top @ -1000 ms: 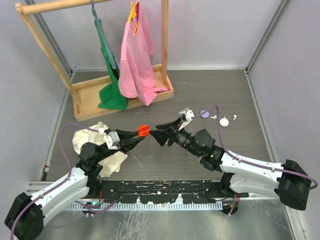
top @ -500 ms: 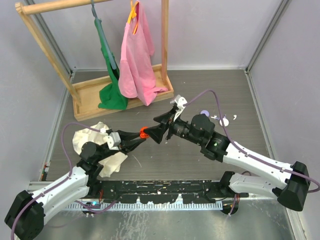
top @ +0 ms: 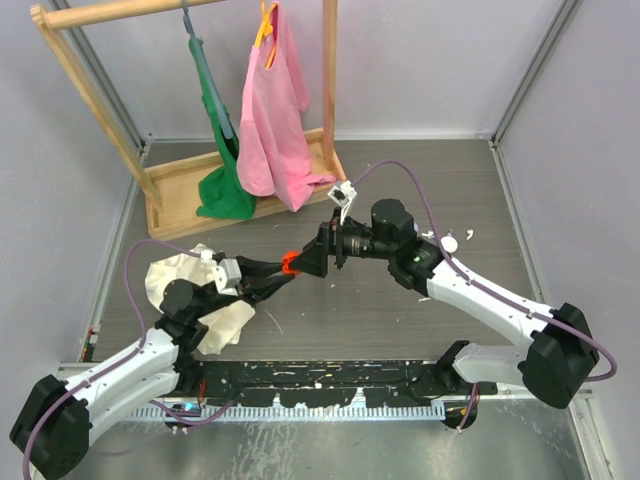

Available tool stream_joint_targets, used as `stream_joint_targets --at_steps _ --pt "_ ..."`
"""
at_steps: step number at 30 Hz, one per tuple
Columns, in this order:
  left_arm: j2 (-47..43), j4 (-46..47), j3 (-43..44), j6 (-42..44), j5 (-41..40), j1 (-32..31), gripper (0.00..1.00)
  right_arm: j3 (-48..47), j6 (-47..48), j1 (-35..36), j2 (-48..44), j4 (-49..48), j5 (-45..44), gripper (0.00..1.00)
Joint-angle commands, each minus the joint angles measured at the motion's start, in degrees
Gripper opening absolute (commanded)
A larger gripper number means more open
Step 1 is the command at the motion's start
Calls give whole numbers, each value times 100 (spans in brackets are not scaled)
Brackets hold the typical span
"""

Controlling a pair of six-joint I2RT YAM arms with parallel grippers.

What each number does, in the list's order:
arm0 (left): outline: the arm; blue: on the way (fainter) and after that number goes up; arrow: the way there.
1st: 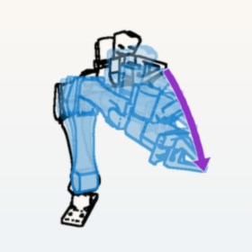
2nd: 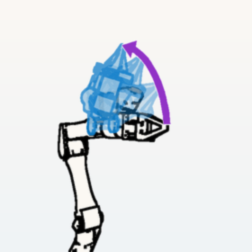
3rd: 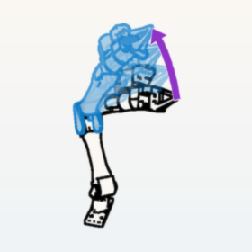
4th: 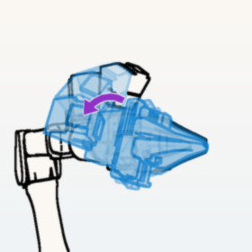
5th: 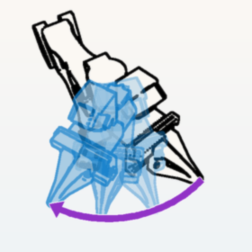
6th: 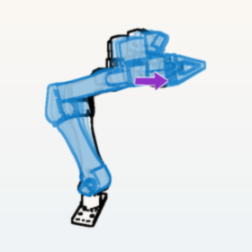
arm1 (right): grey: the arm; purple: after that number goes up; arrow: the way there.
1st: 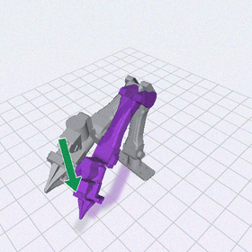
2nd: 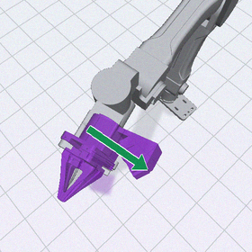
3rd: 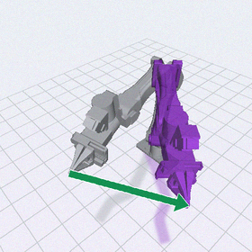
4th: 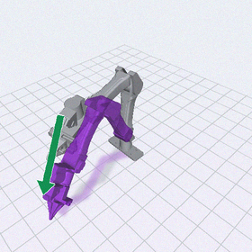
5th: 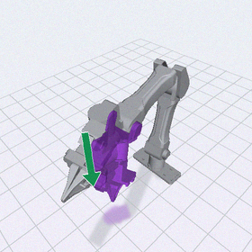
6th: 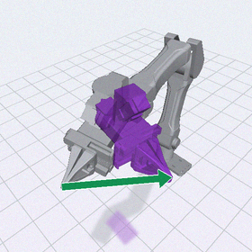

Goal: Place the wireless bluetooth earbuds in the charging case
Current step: Close the charging case.

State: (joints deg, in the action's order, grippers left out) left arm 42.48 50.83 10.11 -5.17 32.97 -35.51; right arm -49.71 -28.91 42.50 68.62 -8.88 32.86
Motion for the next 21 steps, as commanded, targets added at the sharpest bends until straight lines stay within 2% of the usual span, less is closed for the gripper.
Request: stream_joint_targets --at_steps 1,12,21 --pt "25 532 253 -164 46 -7 0 -232 -405 -100 145 -484 845 90" --pt "189 542 307 -463 -2 -9 0 -168 -868 -115 416 -1270 1481 86" --pt "234 351 313 -824 -243 -5 0 -123 -856 -229 326 -1300 1440 82"
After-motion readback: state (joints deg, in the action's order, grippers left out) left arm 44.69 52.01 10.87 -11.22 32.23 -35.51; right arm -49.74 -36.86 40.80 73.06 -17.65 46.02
